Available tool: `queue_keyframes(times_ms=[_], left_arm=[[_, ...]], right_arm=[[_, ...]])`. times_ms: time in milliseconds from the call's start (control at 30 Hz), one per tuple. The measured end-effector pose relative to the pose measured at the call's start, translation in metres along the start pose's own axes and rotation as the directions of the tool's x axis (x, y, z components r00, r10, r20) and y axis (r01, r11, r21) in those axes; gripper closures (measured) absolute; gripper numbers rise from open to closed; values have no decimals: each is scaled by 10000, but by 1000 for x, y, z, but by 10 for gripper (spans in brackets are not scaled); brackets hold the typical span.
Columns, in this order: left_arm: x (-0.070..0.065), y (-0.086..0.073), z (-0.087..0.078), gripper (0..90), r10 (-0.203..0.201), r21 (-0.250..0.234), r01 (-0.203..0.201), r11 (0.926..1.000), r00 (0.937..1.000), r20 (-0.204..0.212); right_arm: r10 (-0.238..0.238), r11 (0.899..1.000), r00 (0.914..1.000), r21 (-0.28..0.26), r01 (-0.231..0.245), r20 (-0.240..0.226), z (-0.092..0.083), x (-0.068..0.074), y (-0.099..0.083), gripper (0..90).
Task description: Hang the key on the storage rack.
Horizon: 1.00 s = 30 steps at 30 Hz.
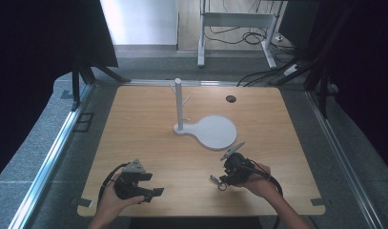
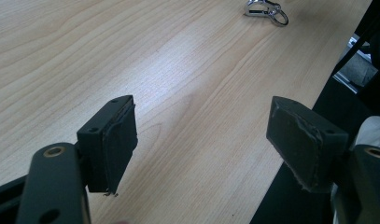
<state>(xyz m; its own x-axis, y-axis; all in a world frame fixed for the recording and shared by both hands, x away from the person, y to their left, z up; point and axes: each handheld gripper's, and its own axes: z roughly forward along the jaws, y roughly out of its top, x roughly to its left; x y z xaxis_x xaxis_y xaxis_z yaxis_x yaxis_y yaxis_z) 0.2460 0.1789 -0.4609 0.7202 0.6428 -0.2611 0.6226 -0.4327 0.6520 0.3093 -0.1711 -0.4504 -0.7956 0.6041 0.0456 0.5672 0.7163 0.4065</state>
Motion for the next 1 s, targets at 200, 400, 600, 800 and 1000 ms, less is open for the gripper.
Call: queue_keyframes(times_ms=[200, 400, 600, 800, 1000], left_arm=[[0, 0, 1, 249, -34, 22, 34, 10000, 10000, -1], [-1, 0, 0, 248, -6, 25, 6, 10000, 10000, 38], [0, 0, -1, 248, 1, -7, -1, 10000, 10000, 28], [0, 0, -1, 247, 12, 1, -12, 10000, 10000, 37], [-1, 0, 0, 247, 11, 25, -11, 10000, 10000, 37]], right_arm=[[-52, 9996, 10000, 284, 54, -62, 8, 3, 2, 627], [-115, 9986, 9998, 519, 122, -134, 16, 6, 6, 633], [-227, 9977, 9996, 629, 236, -158, 23, 8, 9, 634], [-218, 9967, 9996, 781, 232, -191, 31, 9, 10, 641], [-275, 9956, 9996, 888, 284, -120, 34, 11, 10, 665]])
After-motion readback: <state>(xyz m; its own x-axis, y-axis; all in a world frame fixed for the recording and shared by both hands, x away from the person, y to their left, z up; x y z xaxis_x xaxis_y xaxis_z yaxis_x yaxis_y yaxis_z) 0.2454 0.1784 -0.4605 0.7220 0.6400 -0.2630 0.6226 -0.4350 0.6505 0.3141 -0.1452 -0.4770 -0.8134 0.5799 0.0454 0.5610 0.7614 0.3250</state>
